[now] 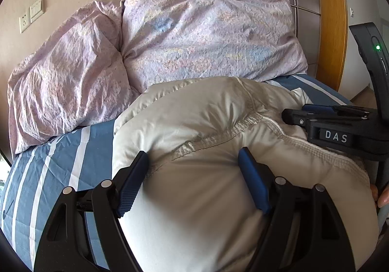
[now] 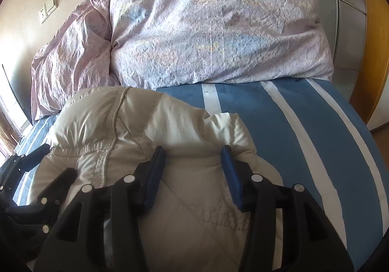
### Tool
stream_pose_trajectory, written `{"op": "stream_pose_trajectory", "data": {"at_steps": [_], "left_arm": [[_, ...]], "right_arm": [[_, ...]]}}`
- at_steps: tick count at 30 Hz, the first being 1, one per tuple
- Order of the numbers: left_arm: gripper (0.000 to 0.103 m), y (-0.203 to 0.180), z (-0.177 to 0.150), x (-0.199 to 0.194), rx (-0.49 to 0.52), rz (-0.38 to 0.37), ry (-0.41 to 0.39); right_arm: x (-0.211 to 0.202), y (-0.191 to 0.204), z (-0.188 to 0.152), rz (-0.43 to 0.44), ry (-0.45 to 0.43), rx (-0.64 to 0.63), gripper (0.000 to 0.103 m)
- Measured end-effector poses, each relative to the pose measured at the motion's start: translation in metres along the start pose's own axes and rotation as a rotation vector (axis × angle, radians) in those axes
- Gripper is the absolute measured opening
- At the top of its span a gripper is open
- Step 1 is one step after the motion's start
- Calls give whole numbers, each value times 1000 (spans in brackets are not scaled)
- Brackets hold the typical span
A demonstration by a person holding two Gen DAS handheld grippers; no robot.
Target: Fold large clothes
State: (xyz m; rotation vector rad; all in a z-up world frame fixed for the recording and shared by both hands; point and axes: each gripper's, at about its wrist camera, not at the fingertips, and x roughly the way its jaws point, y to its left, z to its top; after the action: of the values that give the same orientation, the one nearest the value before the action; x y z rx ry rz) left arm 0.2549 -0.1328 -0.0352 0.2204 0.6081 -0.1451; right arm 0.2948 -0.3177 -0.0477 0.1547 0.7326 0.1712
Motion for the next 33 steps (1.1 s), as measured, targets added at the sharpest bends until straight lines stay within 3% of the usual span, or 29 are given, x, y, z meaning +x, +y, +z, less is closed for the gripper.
{"op": "stream_pose_trajectory", "data": {"at_steps": [12, 17, 22, 28, 33], "left_arm": [[77, -3, -3, 1, 2, 24, -19], [80, 2, -1, -1, -5, 21, -2], [82, -4, -1, -3, 16, 62, -15], [82, -10, -4, -4, 42, 97, -28], [82, -19, -5, 0, 83, 147, -28]], "right_arm": [[12, -12, -5, 63, 13, 46, 49], [-10, 1, -8, -13, 16, 0, 54], [-53, 11, -33, -22, -27, -39, 59], [-43, 19, -47, -98, -34, -101, 63], [-33, 18, -52, -111, -36, -108, 63]]}}
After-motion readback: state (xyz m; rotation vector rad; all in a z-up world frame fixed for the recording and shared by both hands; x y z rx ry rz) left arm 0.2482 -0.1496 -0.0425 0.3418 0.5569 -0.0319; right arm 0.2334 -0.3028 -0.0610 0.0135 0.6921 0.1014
